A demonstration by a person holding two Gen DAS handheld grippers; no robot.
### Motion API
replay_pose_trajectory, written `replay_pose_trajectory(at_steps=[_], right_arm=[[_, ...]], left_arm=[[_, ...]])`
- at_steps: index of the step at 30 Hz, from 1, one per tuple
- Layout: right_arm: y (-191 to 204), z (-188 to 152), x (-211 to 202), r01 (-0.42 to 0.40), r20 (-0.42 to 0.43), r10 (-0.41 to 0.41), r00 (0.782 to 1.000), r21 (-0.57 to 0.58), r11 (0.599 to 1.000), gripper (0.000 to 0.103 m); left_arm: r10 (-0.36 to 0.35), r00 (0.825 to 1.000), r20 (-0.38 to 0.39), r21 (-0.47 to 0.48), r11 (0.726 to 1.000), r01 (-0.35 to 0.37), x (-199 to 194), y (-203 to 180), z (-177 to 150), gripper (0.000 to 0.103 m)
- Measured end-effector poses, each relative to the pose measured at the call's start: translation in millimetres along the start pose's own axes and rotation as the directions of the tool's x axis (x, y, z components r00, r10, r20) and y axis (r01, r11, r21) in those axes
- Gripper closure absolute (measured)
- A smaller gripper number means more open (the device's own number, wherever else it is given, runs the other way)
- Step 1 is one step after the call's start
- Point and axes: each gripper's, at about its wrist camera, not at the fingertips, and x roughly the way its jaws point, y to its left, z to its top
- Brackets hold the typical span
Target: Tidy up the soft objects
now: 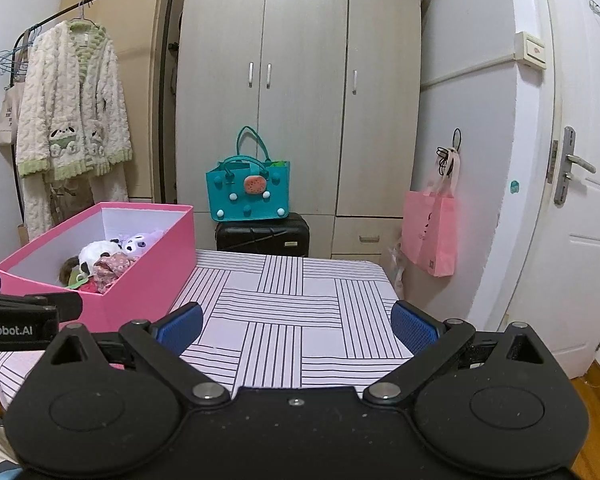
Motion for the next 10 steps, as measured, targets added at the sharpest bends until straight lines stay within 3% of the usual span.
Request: replay_pose_trajectory(at_steps=[10], right_arm=[[-1.1, -1.3, -1.1, 0.008, -0.003, -0.008, 1.000, 0.009, 1.000, 0.001]], left_arm=[[-0.001, 1.000, 0.004, 0.001, 1.000, 0.001, -3.6, 0.3, -1.8, 0.000]])
